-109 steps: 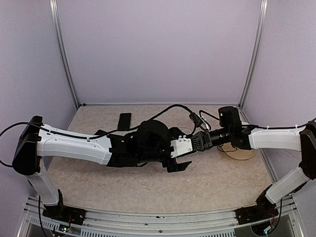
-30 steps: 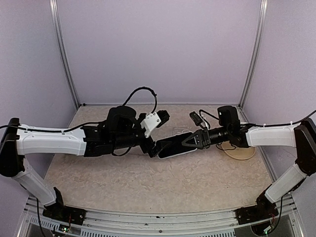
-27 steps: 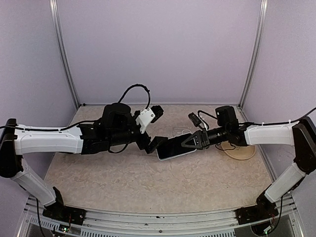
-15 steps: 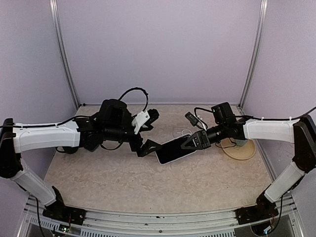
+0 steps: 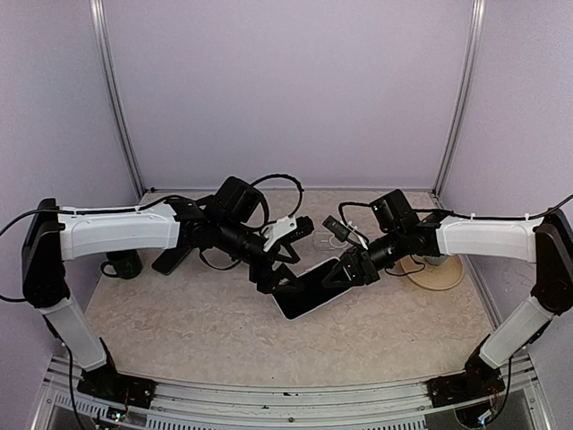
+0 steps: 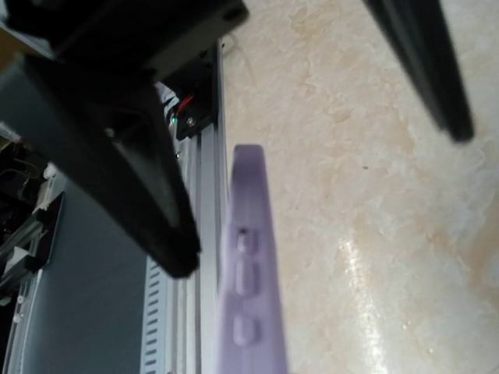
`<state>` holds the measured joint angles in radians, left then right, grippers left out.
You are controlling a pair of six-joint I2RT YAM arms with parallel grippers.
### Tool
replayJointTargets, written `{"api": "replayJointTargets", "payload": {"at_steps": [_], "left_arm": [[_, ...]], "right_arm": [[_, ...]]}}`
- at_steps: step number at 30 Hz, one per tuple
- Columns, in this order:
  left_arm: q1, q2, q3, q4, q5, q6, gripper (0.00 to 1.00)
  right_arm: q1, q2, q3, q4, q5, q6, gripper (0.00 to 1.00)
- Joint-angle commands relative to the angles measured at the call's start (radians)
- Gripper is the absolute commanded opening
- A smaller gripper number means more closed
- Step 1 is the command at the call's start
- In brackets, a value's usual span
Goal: Put the phone into the phone case
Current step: Pass from the right arm to the left, then place the phone with the phone case at the center of the board.
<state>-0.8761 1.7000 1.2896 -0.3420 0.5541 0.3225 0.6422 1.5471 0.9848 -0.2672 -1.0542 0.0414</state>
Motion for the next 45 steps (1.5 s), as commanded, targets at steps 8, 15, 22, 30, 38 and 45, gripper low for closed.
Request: {"api": "replayJointTargets", "payload": {"at_steps": [8, 15, 22, 30, 38, 45], "left_arm": [[0.002, 0.081, 0.106, -0.181, 0.124, 0.053, 0.59], [0.000, 0.111, 0.125, -0.205, 0.159, 0.063, 0.11], [0.005, 0.114, 0.118, -0.169, 0.152, 0.039, 0.00], [0.029, 0.062, 0.063, -0.036, 0.150, -0.029, 0.00], [0.111, -0.010, 0.014, 0.140, 0.100, -0.188, 0.00], [0.190, 0.044, 0.106, 0.174, 0.056, -0.404, 0.00]], "right_arm": [[0.017, -0.039, 0.036, -0.010, -0.009, -0.031, 0.00], [0.021, -0.040, 0.035, -0.018, 0.016, -0.060, 0.00], [0.021, -0.062, 0.035, -0.015, 0.072, -0.057, 0.21], [0.020, -0.101, 0.049, -0.017, 0.210, -0.001, 0.46], [-0.028, -0.171, 0.069, -0.027, 0.370, 0.108, 0.58], [-0.138, -0.233, 0.025, 0.025, 0.400, 0.238, 0.84]]}}
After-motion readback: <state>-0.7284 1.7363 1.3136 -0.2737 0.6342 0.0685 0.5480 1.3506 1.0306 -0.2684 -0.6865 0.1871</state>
